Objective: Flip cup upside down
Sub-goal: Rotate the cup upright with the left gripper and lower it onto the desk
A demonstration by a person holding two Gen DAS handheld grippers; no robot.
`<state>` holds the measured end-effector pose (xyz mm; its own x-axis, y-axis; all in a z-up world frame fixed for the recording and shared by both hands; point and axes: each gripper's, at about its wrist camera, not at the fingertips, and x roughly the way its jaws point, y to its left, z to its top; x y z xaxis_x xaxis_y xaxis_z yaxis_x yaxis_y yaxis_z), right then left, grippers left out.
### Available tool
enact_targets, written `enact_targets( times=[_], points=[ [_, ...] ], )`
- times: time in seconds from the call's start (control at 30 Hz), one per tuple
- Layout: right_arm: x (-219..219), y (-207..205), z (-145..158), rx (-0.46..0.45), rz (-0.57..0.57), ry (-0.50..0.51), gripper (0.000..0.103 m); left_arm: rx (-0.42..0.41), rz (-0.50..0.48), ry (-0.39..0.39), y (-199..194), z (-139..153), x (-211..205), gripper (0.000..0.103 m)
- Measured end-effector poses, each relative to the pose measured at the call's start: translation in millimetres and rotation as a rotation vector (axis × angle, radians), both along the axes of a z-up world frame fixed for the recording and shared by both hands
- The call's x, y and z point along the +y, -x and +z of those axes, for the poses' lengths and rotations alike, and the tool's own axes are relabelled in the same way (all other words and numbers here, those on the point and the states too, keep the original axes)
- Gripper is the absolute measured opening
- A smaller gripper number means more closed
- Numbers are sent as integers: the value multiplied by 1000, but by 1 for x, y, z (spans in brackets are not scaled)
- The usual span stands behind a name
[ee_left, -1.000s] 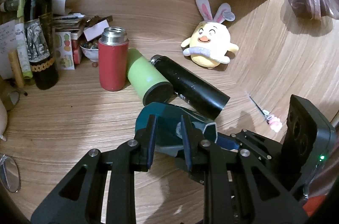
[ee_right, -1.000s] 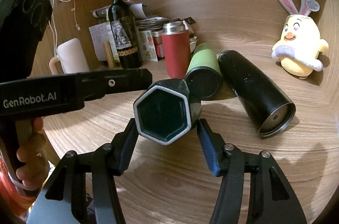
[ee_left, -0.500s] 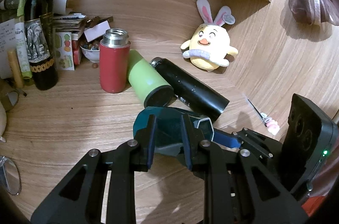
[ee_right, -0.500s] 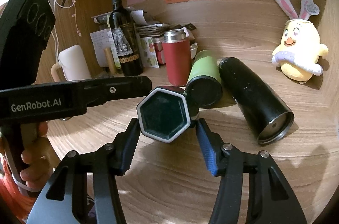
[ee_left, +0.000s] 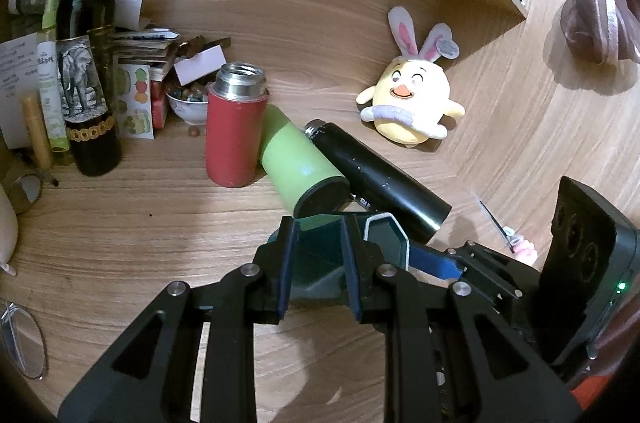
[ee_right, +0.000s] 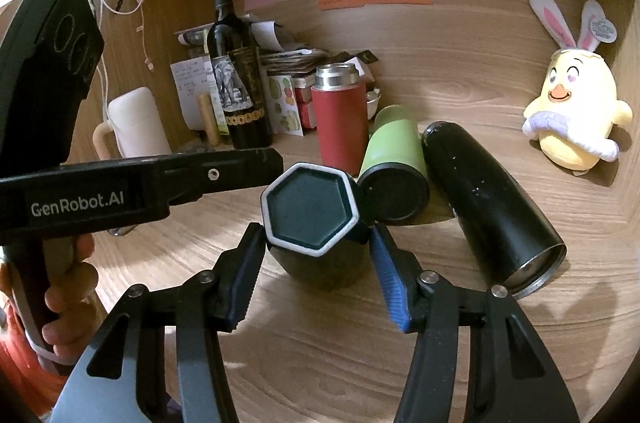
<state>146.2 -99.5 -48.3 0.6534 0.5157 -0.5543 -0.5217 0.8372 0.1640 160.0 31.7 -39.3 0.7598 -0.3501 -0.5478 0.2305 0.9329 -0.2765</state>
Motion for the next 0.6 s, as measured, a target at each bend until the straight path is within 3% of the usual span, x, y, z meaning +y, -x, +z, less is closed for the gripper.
enact_targets(
  times=[0.4, 0.5, 0.6],
  points=[
    [6, -5, 1, -20, 7, 20, 50, -11, 33, -19, -2, 0, 5, 20],
    [8, -7, 1, -13, 28, 14, 45, -1, -7, 3, -3, -2, 2, 20],
    [14, -4, 2, -30, 33, 38, 45, -12, 1, -58, -3, -5, -10, 20]
  ],
)
